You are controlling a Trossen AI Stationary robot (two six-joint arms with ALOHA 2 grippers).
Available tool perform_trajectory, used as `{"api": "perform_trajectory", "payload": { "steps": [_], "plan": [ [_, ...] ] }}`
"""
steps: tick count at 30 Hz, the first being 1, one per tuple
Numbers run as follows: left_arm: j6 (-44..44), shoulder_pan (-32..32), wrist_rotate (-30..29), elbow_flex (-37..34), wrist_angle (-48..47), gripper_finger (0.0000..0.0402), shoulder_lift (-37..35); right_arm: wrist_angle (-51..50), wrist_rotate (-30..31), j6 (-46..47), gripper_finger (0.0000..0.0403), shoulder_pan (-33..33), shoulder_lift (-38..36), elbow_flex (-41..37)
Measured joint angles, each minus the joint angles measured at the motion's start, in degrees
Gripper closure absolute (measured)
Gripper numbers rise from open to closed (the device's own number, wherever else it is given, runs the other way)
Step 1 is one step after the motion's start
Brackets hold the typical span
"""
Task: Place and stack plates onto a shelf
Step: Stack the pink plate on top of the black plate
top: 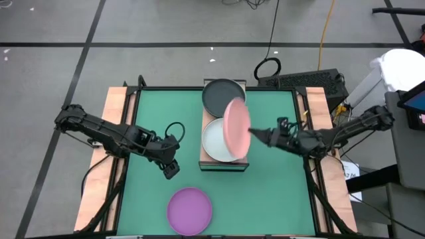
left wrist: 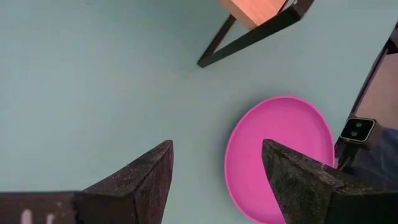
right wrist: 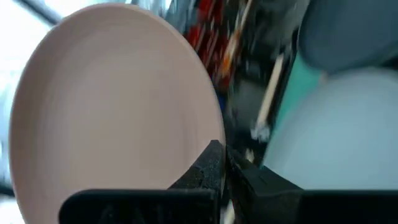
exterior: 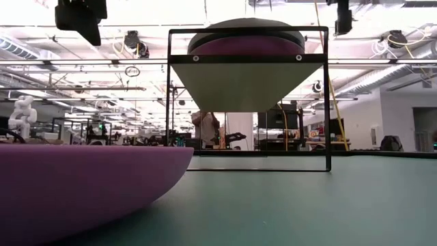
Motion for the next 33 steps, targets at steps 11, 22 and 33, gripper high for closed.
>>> {"api": "perform_trajectory", "payload": {
  "steps": [11,22,33],
  "plan": [
    [0.06,0.00,-0.02,0.00,-0.02,0.0151,0.00,4.13,3.86,-6.12,0.0403,-10.81,-4.00,0.00],
    [0.04,0.00,-0.02,0.00,-0.04,0.0151,0.00,11.18,1.61,-8.48,0.0403,-19.74,-3.89,0.23],
    [1.58,0.07,0.31,0.00,-0.06,0.0151,0.00,0.62,-10.41,-11.91,0.0403,-30.90,1.30,14.01]
  ]
}}
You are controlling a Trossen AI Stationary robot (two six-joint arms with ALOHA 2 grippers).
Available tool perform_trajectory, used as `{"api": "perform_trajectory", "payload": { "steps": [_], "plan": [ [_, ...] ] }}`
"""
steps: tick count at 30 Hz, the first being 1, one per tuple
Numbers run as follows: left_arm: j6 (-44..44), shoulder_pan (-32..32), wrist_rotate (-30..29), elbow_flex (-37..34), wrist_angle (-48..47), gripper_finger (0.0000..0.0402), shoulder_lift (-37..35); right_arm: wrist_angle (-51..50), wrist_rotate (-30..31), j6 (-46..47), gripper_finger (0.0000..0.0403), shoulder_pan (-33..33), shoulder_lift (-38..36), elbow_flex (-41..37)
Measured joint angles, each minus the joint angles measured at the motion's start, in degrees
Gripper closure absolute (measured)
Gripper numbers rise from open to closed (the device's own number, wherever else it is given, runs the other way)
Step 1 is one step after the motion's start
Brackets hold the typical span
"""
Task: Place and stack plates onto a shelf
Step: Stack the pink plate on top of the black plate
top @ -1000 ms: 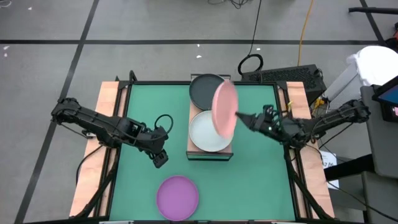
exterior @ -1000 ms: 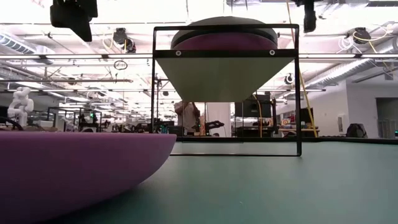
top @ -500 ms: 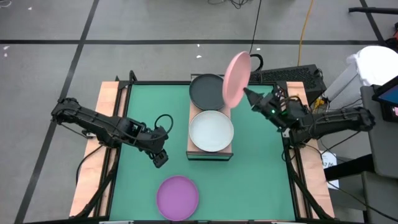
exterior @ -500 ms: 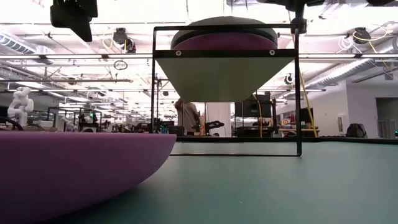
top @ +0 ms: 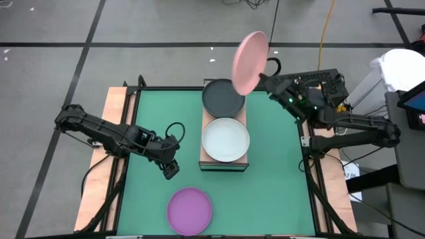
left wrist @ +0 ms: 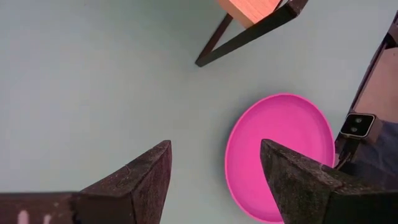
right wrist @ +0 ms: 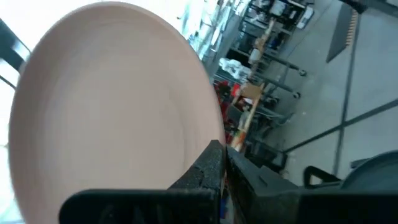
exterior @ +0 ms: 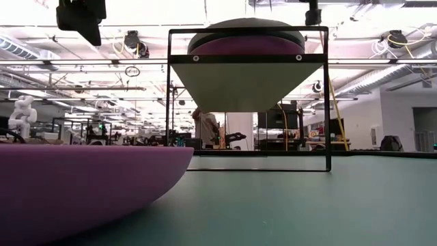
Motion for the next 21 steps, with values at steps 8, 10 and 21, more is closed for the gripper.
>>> {"api": "perform_trajectory", "payload": {
  "steps": [8,10,21],
  "plan": [
    [-1.39,0.00,0.09,0.00,0.00,0.0151,0.00,-5.16,-8.39,1.86,0.0403,-6.20,5.01,4.52],
    [-1.81,-0.06,0.11,0.00,0.00,0.0151,0.00,-5.76,-9.39,2.08,0.0403,-7.46,6.56,4.55],
    [-2.69,-1.55,0.13,-0.02,-0.02,0.0151,0.00,-11.41,-19.62,4.57,0.0403,-12.50,14.91,4.61]
  ]
}}
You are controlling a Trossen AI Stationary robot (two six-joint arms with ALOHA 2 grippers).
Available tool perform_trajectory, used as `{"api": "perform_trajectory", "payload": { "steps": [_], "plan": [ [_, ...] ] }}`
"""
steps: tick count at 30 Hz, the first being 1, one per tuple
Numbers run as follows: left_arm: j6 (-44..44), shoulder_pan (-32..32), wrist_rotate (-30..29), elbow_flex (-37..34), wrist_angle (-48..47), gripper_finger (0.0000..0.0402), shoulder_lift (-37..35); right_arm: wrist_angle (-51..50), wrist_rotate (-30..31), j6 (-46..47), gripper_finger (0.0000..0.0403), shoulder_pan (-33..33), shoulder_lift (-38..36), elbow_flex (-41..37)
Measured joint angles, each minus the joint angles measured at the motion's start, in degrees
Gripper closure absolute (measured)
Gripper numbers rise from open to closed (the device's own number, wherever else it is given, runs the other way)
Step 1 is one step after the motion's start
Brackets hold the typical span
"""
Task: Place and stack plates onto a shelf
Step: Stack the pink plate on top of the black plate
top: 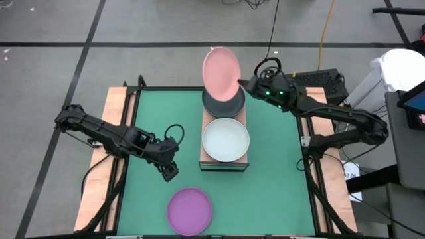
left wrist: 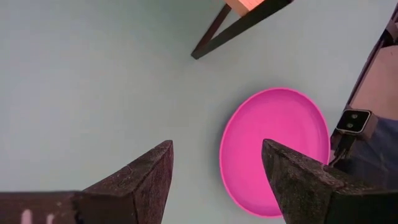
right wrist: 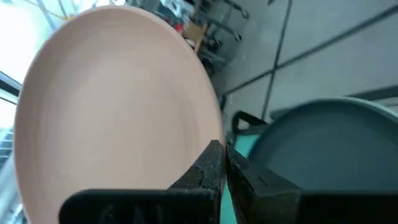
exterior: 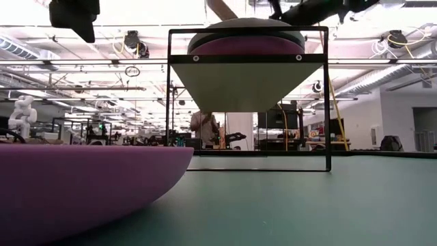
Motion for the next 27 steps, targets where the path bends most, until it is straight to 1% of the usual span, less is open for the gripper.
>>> {"api": "perform_trajectory", "payload": {
  "steps": [5,9,19,27],
  "plan": [
    [-0.34,0.02,0.00,0.00,0.00,0.0151,0.00,-3.19,-2.29,-0.09,0.0403,-0.79,2.85,0.00],
    [-0.34,0.04,-0.02,0.00,0.00,0.0151,0.00,-6.06,-2.79,-0.92,0.0403,-1.17,4.03,0.00],
    [-0.11,0.13,-0.04,0.00,-0.02,0.0151,0.00,-16.40,-2.80,-4.68,0.0403,-2.20,4.06,0.00],
    [0.05,0.15,-0.09,0.00,-0.04,0.0151,0.00,-19.92,-2.29,-6.04,0.0403,-2.31,4.06,0.00]
  ]
}}
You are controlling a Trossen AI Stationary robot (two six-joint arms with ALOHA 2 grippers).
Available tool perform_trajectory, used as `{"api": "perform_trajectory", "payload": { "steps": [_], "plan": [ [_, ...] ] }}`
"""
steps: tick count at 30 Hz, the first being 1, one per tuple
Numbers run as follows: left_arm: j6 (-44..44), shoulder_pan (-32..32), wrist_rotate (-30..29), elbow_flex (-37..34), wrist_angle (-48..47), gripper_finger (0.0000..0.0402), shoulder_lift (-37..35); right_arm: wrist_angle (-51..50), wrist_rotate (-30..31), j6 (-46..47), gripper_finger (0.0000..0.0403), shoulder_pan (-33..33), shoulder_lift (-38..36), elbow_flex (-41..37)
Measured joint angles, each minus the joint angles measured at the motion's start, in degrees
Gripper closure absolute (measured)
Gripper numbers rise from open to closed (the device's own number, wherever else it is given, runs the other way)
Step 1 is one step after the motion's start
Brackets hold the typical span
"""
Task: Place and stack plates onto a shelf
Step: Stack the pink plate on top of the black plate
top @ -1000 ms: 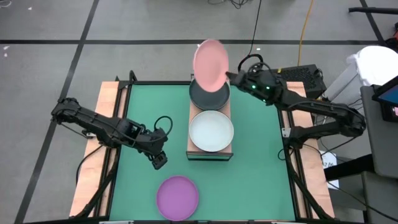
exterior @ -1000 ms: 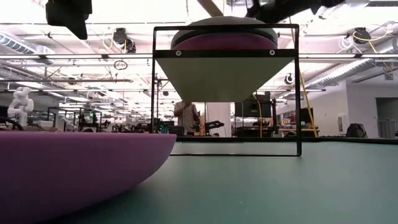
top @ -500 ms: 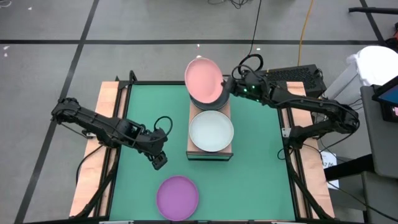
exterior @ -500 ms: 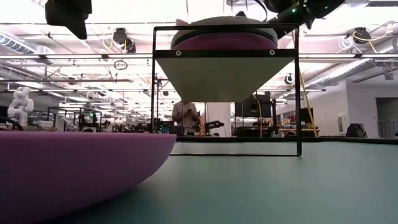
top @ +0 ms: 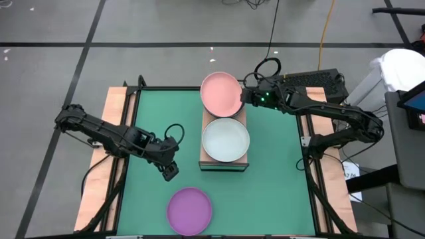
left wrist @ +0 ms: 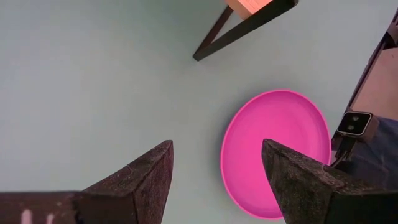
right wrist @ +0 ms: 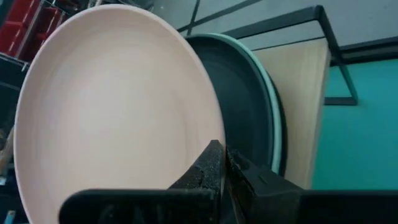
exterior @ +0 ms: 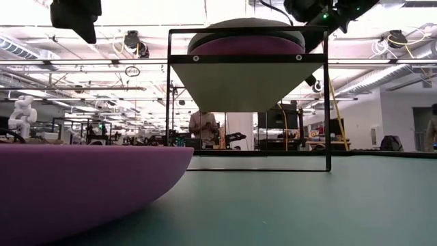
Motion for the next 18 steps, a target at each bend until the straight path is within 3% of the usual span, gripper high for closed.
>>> {"api": "perform_trajectory", "payload": {
  "steps": [18],
  "plan": [
    [-0.01,0.00,-0.04,0.00,-0.07,0.0151,0.00,-2.73,2.73,-1.05,0.0403,-0.27,0.00,0.00]
  ]
}}
